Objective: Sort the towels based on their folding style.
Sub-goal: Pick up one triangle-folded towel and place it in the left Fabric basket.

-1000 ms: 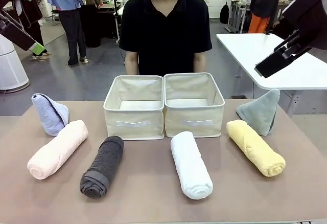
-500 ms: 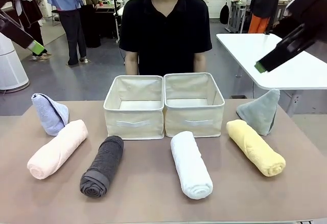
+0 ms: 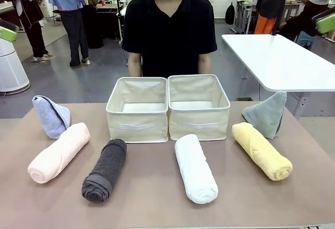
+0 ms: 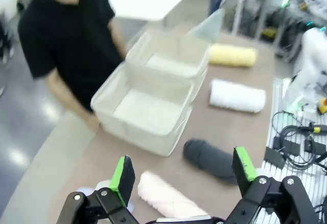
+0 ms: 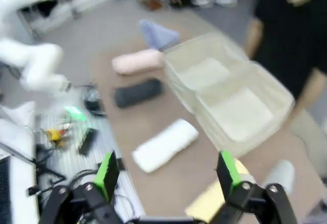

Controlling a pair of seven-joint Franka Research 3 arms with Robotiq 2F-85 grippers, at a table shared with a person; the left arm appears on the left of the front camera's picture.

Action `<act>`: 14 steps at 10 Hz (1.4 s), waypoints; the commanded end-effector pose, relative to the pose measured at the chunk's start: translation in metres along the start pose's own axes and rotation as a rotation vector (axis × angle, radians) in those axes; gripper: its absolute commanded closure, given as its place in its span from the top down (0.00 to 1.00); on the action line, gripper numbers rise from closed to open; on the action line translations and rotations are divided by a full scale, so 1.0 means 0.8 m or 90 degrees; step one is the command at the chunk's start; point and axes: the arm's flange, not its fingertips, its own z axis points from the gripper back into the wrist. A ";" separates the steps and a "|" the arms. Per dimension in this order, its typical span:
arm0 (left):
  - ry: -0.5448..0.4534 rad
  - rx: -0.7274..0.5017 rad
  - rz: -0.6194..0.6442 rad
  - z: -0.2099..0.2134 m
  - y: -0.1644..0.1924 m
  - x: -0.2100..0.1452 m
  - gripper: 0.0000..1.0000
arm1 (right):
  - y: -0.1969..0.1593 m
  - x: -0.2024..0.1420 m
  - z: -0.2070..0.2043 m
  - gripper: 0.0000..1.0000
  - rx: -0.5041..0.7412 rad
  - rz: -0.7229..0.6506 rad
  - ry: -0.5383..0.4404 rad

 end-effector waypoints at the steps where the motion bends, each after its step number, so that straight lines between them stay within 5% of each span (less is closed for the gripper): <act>1: -0.077 -0.028 0.000 0.064 -0.009 -0.022 1.00 | 0.000 -0.039 0.016 1.00 0.112 -0.014 -0.035; 4: -0.090 0.042 0.035 0.120 -0.010 -0.060 1.00 | -0.016 -0.079 0.037 1.00 0.077 -0.063 -0.071; 10: -0.038 0.060 0.071 0.138 0.000 -0.085 1.00 | -0.008 -0.083 0.056 1.00 -0.006 -0.071 -0.088; 14: -0.016 0.088 0.095 0.133 -0.006 -0.092 1.00 | -0.004 -0.096 0.068 1.00 -0.073 -0.098 -0.040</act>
